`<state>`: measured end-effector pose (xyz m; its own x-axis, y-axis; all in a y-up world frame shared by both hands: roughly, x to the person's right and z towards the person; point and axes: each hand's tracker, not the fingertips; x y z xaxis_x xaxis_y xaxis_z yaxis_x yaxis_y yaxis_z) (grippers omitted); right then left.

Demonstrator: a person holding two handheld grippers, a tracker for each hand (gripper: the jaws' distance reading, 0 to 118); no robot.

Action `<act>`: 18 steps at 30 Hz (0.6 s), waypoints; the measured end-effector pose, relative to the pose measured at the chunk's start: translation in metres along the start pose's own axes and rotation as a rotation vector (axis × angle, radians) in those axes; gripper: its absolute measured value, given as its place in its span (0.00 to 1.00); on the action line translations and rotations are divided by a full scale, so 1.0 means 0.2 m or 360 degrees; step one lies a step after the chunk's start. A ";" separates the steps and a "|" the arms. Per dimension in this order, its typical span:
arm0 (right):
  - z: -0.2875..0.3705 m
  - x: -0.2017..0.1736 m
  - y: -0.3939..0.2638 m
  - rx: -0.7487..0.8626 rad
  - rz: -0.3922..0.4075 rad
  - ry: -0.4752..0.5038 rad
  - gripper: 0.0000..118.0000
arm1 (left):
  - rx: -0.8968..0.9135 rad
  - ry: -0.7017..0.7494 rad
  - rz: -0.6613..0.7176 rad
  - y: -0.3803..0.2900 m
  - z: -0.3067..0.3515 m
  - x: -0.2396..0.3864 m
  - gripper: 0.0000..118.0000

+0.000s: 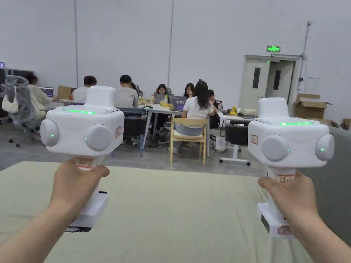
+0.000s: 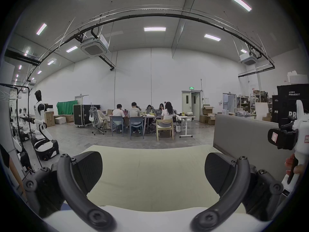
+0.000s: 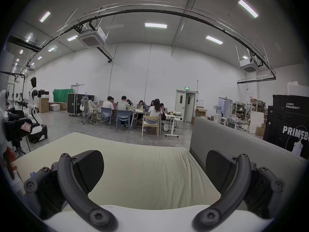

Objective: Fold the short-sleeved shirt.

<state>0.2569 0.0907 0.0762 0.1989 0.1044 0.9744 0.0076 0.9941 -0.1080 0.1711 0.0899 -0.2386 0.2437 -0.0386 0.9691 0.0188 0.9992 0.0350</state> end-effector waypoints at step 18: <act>-0.03 -0.01 -0.02 -0.0030 0.0010 -0.0023 1.00 | -0.0009 0.0008 -0.0001 0.01 -0.02 0.03 1.00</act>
<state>0.2620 0.0873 0.0745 0.1849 0.1110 0.9765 0.0248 0.9928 -0.1176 0.1760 0.0924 -0.2341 0.2482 -0.0390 0.9679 0.0243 0.9991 0.0340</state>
